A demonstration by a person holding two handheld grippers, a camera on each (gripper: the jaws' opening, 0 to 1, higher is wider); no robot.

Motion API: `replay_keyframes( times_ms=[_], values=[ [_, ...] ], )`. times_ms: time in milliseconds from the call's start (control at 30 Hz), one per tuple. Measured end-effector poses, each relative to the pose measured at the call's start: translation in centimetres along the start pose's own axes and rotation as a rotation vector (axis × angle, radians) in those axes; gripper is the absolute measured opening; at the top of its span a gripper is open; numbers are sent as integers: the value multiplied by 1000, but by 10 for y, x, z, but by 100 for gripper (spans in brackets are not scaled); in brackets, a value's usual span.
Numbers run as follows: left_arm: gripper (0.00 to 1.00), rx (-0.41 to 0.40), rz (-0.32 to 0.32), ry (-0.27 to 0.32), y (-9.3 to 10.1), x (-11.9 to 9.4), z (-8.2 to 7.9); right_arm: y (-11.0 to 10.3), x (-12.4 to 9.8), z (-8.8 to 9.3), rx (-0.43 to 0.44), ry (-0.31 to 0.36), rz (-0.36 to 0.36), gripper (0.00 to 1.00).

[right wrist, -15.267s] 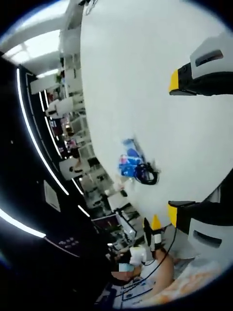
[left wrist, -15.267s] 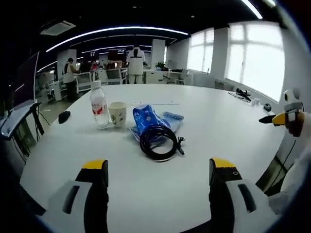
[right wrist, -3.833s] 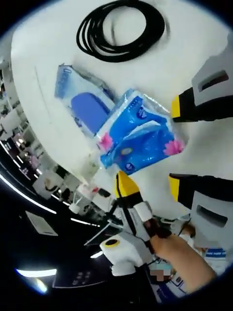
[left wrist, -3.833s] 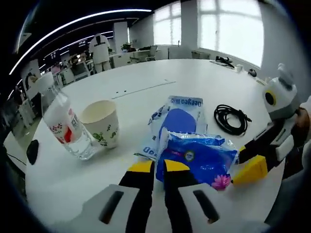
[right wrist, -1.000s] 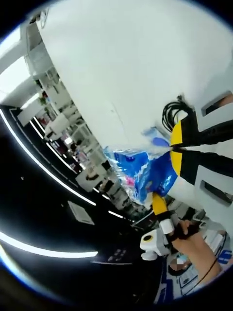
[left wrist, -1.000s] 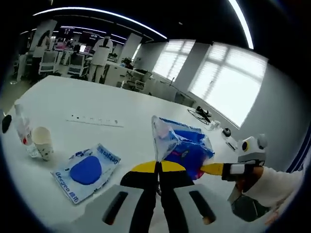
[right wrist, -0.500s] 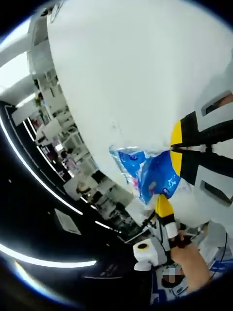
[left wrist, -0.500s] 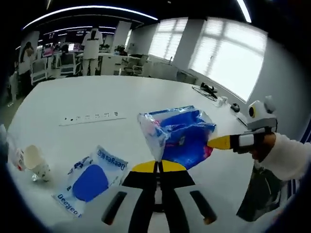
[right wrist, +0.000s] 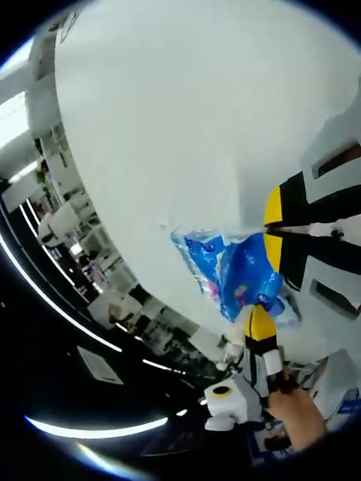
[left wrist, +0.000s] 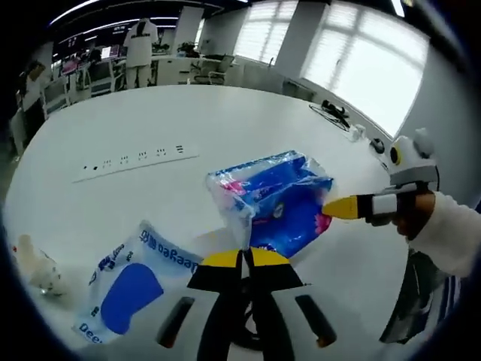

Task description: Arrange the tabletop items into an orderly group along one side of the table until the central work area is clear of visible clutter.

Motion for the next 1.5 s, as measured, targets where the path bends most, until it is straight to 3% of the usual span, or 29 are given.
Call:
replay_keyframes(
  times_ms=[233, 433, 767, 1000, 1100, 1267, 1433, 1500],
  values=[
    [0, -22, -22, -80, -5, 25, 8, 18, 13, 3, 21, -44, 10, 0],
    [0, -39, -46, -100, -8, 36, 16, 25, 21, 12, 15, -70, 10, 0],
    [0, -66, -62, -118, -11, 39, 25, 30, 31, 20, -1, -100, 13, 0],
    [7, -82, -68, -118, -13, 38, 27, 27, 30, 21, -18, -101, 28, 0],
    [10, -74, -85, -100, -13, 32, 25, 27, 28, 21, -24, -101, 43, 4],
    [17, -52, -98, -61, -10, 21, 20, 23, 17, 20, -58, -65, 75, 19],
    [26, -55, -99, 12, -7, 2, 13, 13, 2, 17, -126, -26, 54, 33],
    [30, -67, -85, 67, -3, -8, 11, 11, -1, 14, -146, 4, 43, 38]
  ],
)
Point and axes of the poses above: the point that each gripper's makers call its tool centre point, and the gripper's own axes: x roughly forward along the fingers, y roughly to its right, z roughly out of its underside, the point moved 10 cm from there along -x, roughly backward along the fingers, and after that the axes turned 3 degrees about -y, right-handed, at the moved point
